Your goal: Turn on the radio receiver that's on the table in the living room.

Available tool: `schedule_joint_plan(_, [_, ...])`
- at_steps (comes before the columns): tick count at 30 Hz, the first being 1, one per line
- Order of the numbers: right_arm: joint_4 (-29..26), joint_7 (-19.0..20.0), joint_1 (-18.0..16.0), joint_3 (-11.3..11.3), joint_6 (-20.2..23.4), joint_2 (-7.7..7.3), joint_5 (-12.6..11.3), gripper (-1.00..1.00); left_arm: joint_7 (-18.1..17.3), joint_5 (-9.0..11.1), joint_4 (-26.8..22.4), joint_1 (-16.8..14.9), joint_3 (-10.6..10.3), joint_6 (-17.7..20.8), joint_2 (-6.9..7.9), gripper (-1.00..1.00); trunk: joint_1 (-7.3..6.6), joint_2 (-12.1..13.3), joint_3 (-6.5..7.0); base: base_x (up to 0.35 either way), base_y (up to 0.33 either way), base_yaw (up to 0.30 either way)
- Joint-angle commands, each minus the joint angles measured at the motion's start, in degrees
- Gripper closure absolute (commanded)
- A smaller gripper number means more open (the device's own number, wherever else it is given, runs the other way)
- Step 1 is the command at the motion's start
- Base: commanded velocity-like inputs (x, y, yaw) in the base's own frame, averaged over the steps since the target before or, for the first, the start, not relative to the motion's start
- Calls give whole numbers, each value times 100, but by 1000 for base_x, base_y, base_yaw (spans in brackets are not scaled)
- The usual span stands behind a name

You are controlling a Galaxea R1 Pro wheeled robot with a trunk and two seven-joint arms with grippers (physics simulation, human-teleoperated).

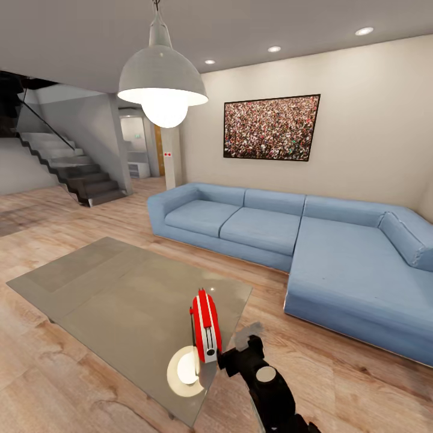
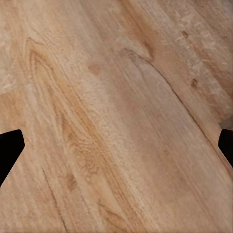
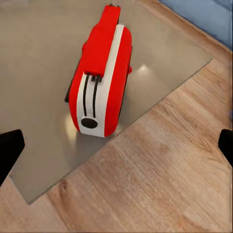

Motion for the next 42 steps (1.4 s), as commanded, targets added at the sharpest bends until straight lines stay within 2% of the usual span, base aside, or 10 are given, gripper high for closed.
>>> schedule_joint_plan(1, [-2,8,-255,4,146,0,-42,-100,0,-1,1,0,0,-1,0,-100,0,0,0,0,0,0])
schedule_joint_plan(3, [173,99,-803,4,366,0,-188,-100,0,-1,-2,0,0,-2,0,-100,0,0,0,0,0,0])
schedule_joint_plan(7, [359,289,-1270,8,481,0,-278,-100,0,-1,-4,0,0,-3,0,-100,0,0,0,0,0,0])
schedule_joint_plan(12, [470,704,-2031,-48,1065,0,-444,-100,0,-1,-7,0,0,-4,0,-100,0,0,0,0,0,0])
schedule_joint_plan(16, [912,830,-2497,-623,1228,0,-953,-100,0,0,-6,0,0,2,0,-100,0,0,0,0,0,0])
schedule_joint_plan(18, [1372,834,-2749,-1098,1246,0,-1084,-100,-2,7,-7,0,-3,-5,0,-100,0,0,0,0,0,0])
schedule_joint_plan(20, [1695,830,-2924,-1328,1253,0,-1121,-100,-1,2,-7,0,-31,-9,0,-100,0,0,0,0,0,0])
schedule_joint_plan(24, [1999,728,-3053,-1468,1248,0,-1125,-100,0,-9,-7,0,-152,-12,6,-100,0,0,0,30,31,0])
schedule_joint_plan(30, [2062,-129,-3079,-1491,1214,0,-1145,-100,8,-17,-5,0,-300,4,16,-100,0,0,0,194,181,0])
schedule_joint_plan(42, [2065,-272,-3081,-1463,1241,0,-1156,-100,18,-23,-2,0,-325,13,18,-100,0,0,0,185,160,0])
